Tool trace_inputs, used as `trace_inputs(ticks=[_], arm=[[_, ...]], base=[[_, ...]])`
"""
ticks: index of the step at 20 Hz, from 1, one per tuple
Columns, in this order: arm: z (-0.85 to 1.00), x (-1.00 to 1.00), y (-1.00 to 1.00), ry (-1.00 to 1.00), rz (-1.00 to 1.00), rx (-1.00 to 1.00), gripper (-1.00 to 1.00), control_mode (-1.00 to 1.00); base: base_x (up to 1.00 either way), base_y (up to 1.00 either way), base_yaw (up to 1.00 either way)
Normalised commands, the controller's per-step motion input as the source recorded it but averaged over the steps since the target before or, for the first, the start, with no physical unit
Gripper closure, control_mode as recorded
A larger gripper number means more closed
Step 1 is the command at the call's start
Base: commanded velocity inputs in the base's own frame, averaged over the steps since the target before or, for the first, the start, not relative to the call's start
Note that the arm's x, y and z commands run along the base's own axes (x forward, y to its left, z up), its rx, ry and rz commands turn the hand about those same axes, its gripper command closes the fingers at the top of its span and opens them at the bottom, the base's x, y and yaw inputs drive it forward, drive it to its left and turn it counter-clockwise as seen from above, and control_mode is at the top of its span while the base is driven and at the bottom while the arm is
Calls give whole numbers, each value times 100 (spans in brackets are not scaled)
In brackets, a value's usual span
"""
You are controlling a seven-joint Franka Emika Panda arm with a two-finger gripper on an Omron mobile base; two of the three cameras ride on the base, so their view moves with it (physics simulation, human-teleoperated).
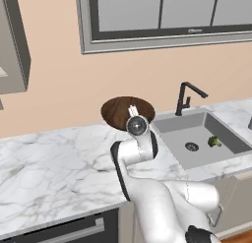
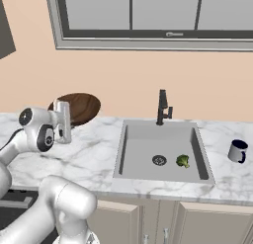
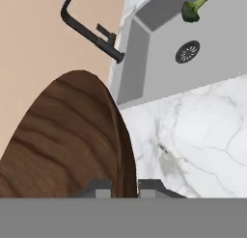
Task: Clear the mugs and bowl far away from the sink.
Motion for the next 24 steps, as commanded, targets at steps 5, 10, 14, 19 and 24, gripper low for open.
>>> trace_inputs(ticks=[5, 10, 14, 19, 24], arm=[[60, -14, -17, 20, -1, 0, 100, -100], [3, -54, -3, -8, 0, 0, 100, -100], [18, -88, -30, 0, 0, 4, 100, -100], [3, -66, -27, 0, 7, 3, 100, -100], [7, -74, -23, -4, 19, 1, 100, -100]], base=[[0, 0, 0], [0, 0, 0], [0, 0, 0], [0, 0, 0], [0, 0, 0]])
